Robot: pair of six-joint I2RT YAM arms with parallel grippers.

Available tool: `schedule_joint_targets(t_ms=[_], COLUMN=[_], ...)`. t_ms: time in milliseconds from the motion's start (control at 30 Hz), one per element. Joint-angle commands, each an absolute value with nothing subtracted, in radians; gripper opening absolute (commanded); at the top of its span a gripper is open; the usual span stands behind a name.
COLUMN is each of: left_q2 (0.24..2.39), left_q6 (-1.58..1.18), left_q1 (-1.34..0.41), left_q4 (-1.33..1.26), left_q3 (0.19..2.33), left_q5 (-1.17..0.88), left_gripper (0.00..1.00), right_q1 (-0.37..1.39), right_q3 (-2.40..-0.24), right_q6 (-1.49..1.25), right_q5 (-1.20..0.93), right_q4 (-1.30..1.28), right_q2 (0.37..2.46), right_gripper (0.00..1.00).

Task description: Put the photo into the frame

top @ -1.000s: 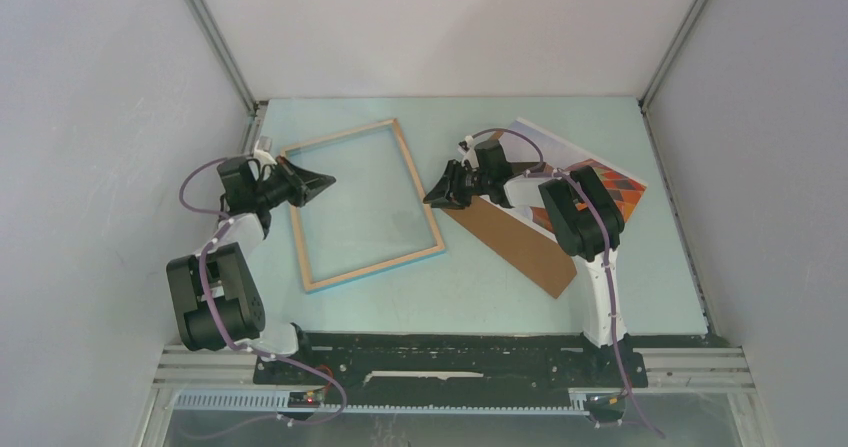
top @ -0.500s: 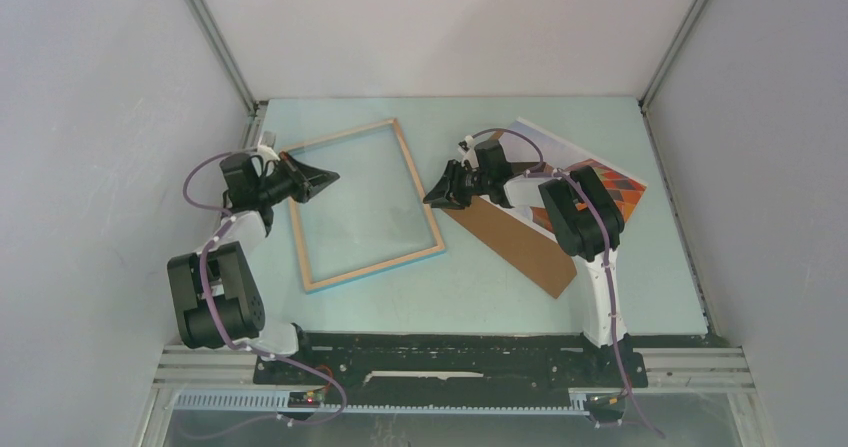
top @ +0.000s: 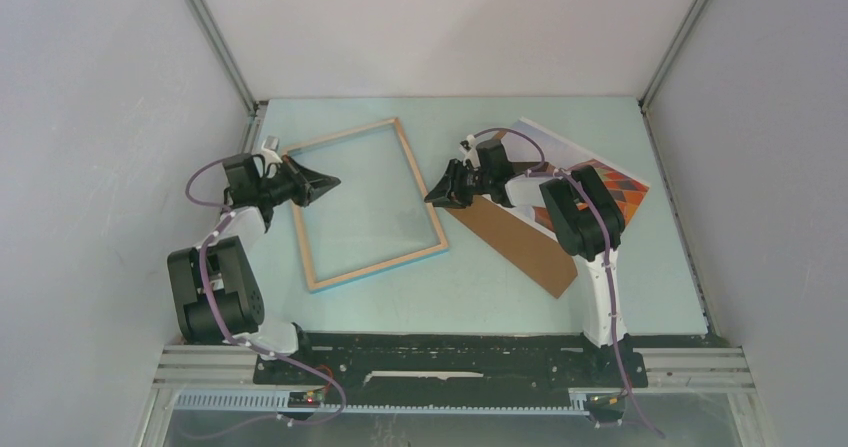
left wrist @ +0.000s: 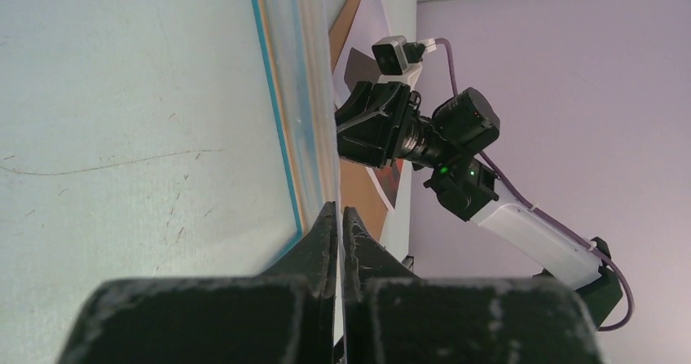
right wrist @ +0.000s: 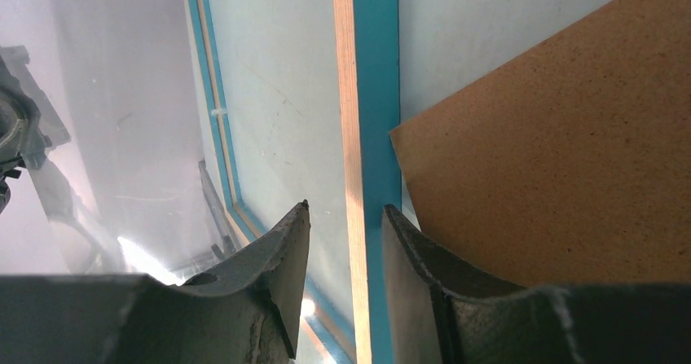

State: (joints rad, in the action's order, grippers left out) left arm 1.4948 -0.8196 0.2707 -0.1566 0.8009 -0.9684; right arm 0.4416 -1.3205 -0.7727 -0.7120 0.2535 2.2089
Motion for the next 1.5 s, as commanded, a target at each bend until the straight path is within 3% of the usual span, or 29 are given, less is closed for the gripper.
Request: schedule_joint_targets(t_ms=[0,567,1167,1467], left_q2=[1.517,1.573,1.582,1.576], left_q6=[-0.758,-0.627,-0.629,-0.616], left_q1=[0.26,0.262,0.262,0.261], left_q4=[-0.078,0.182,0.209,0.238], left_q3=[0.86,0.974,0.988,1.004], left_q5=[-0.967,-0.896,-0.863,-0.828], left_gripper=[0.0,0.0,0.04,0.33], right_q1=[0.445,0.442,0.442,0.443], right_q3=[-1.317,-1.317,-1.317,-1.316], right_q6=[-0.777,-0.778,-0.78,-0.781], right_q5=[-0.724,-0.727,-0.727,-0.728], right_q4=[0.282,0.281,0.283,0.284], right_q2=[2.211,2.211,2.211,2.212], right_gripper=[0.45,0.45,0.45,0.45])
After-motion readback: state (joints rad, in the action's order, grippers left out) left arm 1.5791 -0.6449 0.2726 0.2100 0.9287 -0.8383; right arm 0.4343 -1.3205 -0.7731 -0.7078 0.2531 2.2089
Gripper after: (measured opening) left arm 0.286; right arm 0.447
